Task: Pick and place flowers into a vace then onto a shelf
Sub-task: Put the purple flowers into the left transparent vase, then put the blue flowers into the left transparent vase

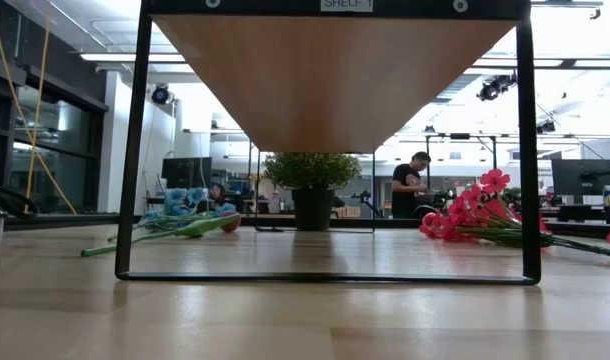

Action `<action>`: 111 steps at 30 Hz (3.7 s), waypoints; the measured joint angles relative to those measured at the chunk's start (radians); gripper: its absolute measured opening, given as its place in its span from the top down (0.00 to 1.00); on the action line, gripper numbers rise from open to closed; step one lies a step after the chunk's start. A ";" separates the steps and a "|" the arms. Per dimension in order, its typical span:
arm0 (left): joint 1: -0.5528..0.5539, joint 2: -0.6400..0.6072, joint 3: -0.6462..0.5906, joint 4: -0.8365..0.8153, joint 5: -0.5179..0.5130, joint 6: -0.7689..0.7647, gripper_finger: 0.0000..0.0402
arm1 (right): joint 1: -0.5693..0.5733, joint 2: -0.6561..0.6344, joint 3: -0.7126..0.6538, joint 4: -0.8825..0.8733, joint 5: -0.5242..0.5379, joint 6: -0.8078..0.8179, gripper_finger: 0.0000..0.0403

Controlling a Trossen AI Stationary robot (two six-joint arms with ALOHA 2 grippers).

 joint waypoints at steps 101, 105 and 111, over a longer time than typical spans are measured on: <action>-0.037 0.000 0.120 -0.281 0.646 -0.030 0.17 | 0.000 0.004 0.000 0.059 -0.004 -0.027 0.35; -0.076 -0.001 0.154 -0.363 0.637 -0.126 0.17 | 0.000 0.004 0.000 0.059 -0.004 -0.027 0.35; -0.124 -0.002 0.249 -0.534 0.629 -0.250 0.17 | 0.000 0.004 0.000 0.059 -0.003 -0.050 0.35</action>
